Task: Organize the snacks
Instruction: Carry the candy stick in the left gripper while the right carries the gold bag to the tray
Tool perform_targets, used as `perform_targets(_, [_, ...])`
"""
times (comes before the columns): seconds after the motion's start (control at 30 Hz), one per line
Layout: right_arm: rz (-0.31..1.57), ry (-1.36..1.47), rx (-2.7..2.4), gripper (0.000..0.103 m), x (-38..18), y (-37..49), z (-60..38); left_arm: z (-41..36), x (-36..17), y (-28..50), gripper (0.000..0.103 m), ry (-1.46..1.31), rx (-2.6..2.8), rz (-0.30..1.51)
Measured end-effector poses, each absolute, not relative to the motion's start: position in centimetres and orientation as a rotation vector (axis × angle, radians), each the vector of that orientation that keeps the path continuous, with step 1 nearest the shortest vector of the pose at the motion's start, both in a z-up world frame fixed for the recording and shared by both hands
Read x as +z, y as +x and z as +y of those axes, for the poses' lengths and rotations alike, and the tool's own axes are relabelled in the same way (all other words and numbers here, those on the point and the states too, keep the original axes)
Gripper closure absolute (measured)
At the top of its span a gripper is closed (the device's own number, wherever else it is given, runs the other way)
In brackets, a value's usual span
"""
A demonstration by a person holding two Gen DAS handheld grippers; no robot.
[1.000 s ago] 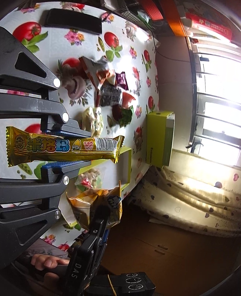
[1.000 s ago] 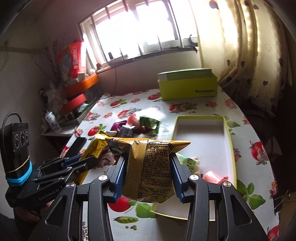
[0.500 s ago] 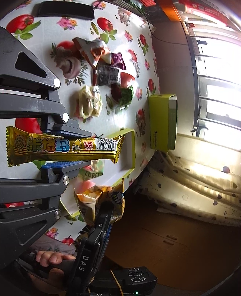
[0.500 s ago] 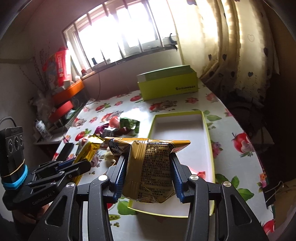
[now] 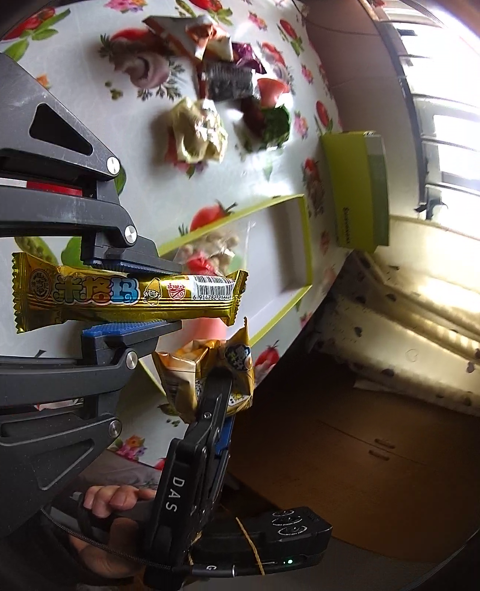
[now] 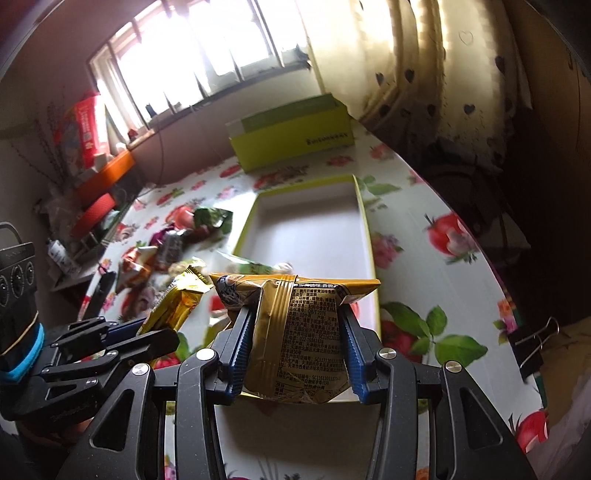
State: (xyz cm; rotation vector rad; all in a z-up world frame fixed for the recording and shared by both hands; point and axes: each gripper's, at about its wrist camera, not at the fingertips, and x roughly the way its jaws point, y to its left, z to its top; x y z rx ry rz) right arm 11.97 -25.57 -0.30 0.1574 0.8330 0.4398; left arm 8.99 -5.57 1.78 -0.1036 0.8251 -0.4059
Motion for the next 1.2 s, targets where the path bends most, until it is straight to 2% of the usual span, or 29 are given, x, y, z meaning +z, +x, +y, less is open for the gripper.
perform_targets(0.47, [0.889,0.148,0.442,0.06,-2.9,14.7,-25.6,-7.4,-1.1,12.5,0.08,-0.108,-0.429,0.942])
perform_targets(1.2, [0.845,0.092,0.449,0.06,-2.3,22.7,-23.8,-6.8,-1.3,20.2,0.08,-0.135,-0.352,0.91])
